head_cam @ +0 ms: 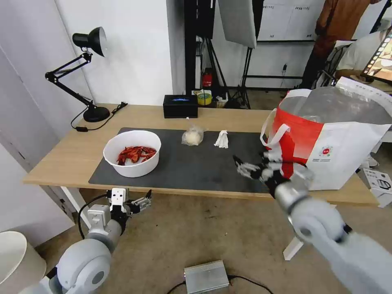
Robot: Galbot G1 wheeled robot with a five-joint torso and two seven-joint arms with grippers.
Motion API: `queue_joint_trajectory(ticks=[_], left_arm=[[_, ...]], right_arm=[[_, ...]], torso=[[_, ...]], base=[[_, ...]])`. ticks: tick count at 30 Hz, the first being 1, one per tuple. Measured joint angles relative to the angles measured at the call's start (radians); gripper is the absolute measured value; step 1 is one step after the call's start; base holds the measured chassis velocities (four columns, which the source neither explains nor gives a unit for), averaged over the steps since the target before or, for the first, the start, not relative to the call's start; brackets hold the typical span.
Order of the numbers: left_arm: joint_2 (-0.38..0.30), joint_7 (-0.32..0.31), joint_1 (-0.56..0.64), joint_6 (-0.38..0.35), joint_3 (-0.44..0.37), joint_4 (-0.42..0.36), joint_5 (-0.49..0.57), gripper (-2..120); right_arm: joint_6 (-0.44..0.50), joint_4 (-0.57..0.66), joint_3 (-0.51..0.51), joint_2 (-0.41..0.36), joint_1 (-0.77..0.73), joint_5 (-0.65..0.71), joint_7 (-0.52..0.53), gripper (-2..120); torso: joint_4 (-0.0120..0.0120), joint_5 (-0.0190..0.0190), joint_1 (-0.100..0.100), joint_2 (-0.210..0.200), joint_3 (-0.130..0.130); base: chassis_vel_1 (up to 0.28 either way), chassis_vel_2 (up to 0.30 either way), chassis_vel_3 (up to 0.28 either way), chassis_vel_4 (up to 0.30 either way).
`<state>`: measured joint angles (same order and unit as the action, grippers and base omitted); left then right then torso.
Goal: Pick up the trash from the table and place it into the takeout bag.
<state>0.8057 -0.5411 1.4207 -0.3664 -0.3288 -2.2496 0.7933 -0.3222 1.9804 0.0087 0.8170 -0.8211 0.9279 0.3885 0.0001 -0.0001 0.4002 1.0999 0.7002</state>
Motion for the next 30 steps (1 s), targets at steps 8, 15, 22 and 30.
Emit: queue_joint_trajectory(ticks=[8,15,22,30], left_arm=[[0.000,-0.005,0.015,0.000,-0.017,-0.006,0.001,100],[-0.008,-0.005,0.011,0.000,-0.018,-0.007,0.003,100],[-0.009,-0.006,0.012,0.000,-0.017,-0.008,0.003,100],[-0.002,-0.006,0.018,0.001,-0.017,-0.010,0.001,100]], right_arm=[[-0.154,-0.152,-0.151,0.099,0.241,0.045,0.133,100],[-0.229,-0.212,-0.197,0.155,0.339,0.105,0.211,100],[-0.294,-0.319,-0.242,0.237,0.446,0.169,0.313,100],[-0.344,-0.460,-0.277,0.318,0.550,0.194,0.398,100]], torso=[[0.0000,-0.0001,0.000,0.000,0.000],[-0.0002,-0.0001,0.000,0.000,0.000],[-0.0001,-0.0002,0.000,0.000,0.000],[0.0000,0.0000,0.000,0.000,0.000]], base=[[0.000,0.000,0.000,0.000],[0.000,0.000,0.000,0.000],[0.000,0.000,0.000,0.000],[0.000,0.000,0.000,0.000]])
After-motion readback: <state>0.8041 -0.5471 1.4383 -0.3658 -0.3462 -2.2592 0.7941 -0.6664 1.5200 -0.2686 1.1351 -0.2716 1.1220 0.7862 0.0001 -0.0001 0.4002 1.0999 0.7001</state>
